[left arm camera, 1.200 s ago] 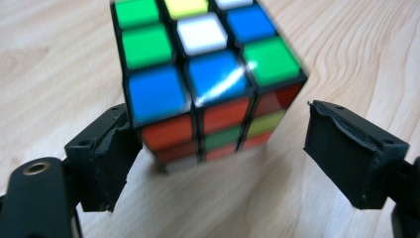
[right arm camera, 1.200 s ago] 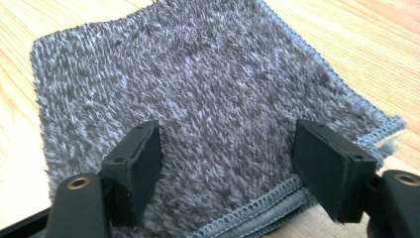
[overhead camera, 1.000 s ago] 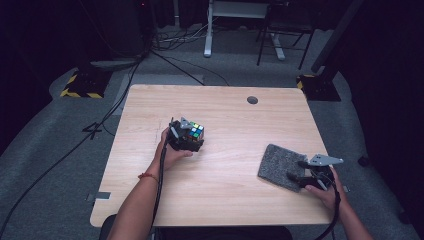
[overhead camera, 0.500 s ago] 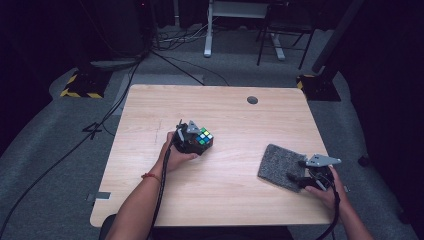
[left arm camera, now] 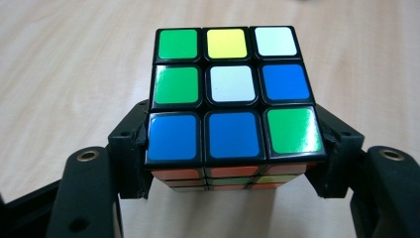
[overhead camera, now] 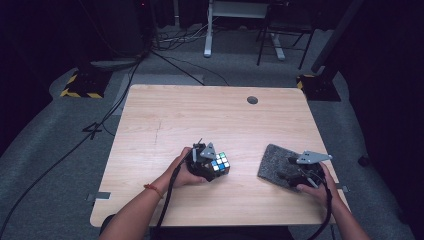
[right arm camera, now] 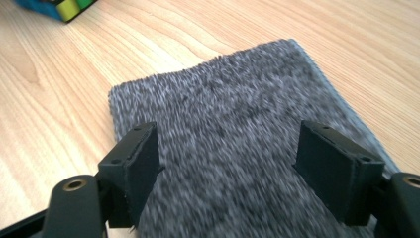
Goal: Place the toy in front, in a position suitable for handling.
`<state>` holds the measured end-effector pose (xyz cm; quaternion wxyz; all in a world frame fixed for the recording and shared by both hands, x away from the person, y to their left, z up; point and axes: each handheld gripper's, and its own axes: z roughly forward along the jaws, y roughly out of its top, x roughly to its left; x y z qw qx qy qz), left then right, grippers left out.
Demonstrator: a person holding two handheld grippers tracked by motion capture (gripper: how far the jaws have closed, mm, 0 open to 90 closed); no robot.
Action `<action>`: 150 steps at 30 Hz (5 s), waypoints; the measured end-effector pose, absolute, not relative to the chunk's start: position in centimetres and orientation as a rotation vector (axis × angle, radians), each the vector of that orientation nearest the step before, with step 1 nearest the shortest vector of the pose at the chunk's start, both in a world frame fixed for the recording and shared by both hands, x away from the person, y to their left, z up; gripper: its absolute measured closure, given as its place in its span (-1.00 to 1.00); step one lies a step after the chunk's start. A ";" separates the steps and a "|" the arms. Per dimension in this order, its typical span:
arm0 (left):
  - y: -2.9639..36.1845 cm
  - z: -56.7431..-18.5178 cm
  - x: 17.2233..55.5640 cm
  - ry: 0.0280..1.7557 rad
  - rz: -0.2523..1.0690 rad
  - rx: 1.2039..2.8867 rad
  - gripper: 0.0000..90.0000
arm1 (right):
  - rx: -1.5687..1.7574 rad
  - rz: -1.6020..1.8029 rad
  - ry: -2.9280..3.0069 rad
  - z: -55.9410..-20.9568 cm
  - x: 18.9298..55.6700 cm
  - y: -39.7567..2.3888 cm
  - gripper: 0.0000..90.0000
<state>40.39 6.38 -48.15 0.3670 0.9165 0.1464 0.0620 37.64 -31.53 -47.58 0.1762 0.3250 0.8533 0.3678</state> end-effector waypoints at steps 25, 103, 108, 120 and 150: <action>5.6 -49.8 37.3 0.498 0.133 2.362 -0.65 | 0.952 1.001 2.511 -49.3 38.9 -31.1 -0.23; 0.4 -45.8 36.8 0.162 0.231 2.455 -0.25 | 0.399 1.171 2.507 -40.9 34.5 -18.8 0.74; 0.5 -45.8 36.9 0.161 0.246 2.462 -0.25 | 0.358 1.159 2.514 -41.0 34.0 -18.1 0.74; 2.1 -44.4 37.1 0.218 0.275 2.405 -0.25 | 0.459 1.063 2.497 -42.1 35.2 -20.9 0.75; 1.6 -44.4 36.4 0.227 0.277 2.393 -0.25 | 0.428 1.082 2.517 -41.9 33.7 -21.9 0.75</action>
